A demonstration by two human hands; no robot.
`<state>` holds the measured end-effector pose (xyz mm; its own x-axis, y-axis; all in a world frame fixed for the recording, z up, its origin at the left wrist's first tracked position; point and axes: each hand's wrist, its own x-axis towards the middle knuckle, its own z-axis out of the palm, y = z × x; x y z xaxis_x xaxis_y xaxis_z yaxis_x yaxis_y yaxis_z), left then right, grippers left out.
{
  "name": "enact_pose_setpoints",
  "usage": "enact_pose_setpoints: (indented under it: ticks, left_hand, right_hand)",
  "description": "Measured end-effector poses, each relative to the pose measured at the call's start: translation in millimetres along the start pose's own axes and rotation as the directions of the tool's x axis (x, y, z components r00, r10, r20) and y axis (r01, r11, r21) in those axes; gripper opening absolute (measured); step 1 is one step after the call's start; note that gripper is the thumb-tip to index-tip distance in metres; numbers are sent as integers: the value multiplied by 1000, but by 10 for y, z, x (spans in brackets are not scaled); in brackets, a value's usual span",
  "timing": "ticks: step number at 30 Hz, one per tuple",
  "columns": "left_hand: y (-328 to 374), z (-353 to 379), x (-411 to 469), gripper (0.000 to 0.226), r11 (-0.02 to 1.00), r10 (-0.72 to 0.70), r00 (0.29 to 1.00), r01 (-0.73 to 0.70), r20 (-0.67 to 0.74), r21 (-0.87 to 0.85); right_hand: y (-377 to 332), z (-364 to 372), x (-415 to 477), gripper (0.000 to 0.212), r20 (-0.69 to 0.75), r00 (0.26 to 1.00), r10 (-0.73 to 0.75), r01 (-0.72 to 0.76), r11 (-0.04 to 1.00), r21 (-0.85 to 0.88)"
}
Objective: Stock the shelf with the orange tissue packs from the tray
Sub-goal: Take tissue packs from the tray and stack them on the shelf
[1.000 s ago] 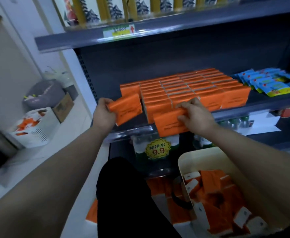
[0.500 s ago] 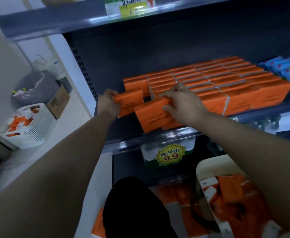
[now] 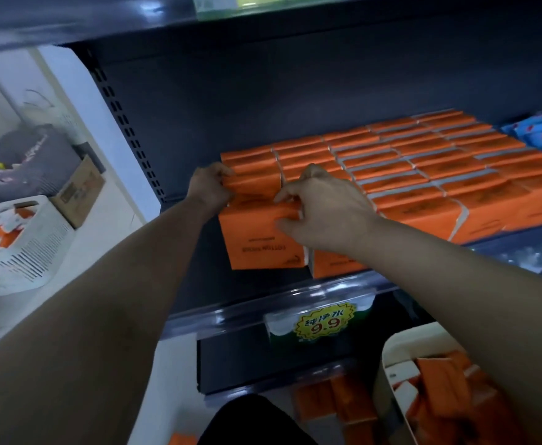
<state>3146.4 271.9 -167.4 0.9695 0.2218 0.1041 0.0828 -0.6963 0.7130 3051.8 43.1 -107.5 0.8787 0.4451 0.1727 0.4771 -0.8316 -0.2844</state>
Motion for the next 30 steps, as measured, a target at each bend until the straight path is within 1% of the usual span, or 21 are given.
enact_pose_setpoints:
  ticks: [4, 5, 7, 8, 10, 11, 12, 14, 15, 17, 18, 20, 23, 25, 26, 28, 30]
  left_hand:
    - [-14, 12, 26, 27, 983, -35, 999, 32, -9, -183]
    - [-13, -12, 12, 24, 971, -54, 999, 52, -4, -233]
    - [48, -88, -38, 10, 947, -88, 996, 83, -3, -309]
    - [86, -149, -80, 8, 930, -117, 993, 106, -10, -353]
    - [149, -301, -147, 19, 877, -182, 983, 165, 7, -452]
    - [159, -371, -181, 29, 864, -185, 982, 179, 34, -470]
    - [159, -425, -226, 37, 886, -145, 987, 160, 68, -434]
    - [153, -451, -334, 42, 973, 0, 989, 33, 146, -227]
    - [143, -428, -377, 45, 993, 56, 980, -35, 193, -111]
    - [110, -319, -402, 51, 986, 103, 962, -132, 254, 101]
    - [93, -250, -395, 52, 968, 120, 959, -170, 257, 182]
    - [70, -125, -343, 46, 942, 165, 964, -216, 208, 256]
    - [59, -2, -268, 38, 915, 219, 971, -237, 91, 326]
    - [52, 49, -224, 40, 883, 226, 974, -215, 26, 416]
    - [52, 66, -207, 42, 875, 209, 978, -187, 0, 447]
    - [62, 87, -176, 48, 884, 142, 989, -111, -33, 455]
    - [84, 96, -146, 47, 888, 105, 994, -83, -23, 453]
  right_hand:
    - [20, 52, 141, 43, -34, 998, 49, -51, 998, -35]
    - [20, 77, 197, 43, -39, 997, 62, -64, 998, -30]
    - [9, 141, 332, 43, -38, 996, 79, -79, 997, -20]
    - [-2, 181, 410, 43, -31, 996, 78, -79, 997, -26]
    - [-2, 266, 564, 44, -19, 996, 83, -84, 995, -51]
    - [4, 310, 639, 45, -18, 996, 90, -91, 994, -61]
    - [13, 354, 705, 44, -23, 995, 97, -99, 993, -68]
    - [26, 440, 805, 43, -35, 993, 110, -113, 990, -85]
    - [27, 482, 838, 43, -39, 993, 113, -116, 988, -103]
    - [37, 539, 871, 45, -36, 993, 108, -112, 982, -155]
    - [58, 549, 873, 47, -25, 995, 101, -104, 979, -175]
    - [132, 530, 851, 52, -2, 996, 90, -89, 980, -175]
    - [270, 497, 797, 62, 16, 997, 82, -78, 985, -157]
    - [341, 501, 776, 70, 78, 992, 97, -85, 986, -146]
    - [367, 507, 772, 72, 116, 988, 103, -86, 986, -140]
    - [399, 516, 779, 70, 170, 980, 104, -81, 987, -137]
    - [393, 523, 793, 70, 197, 974, 111, -82, 985, -149]
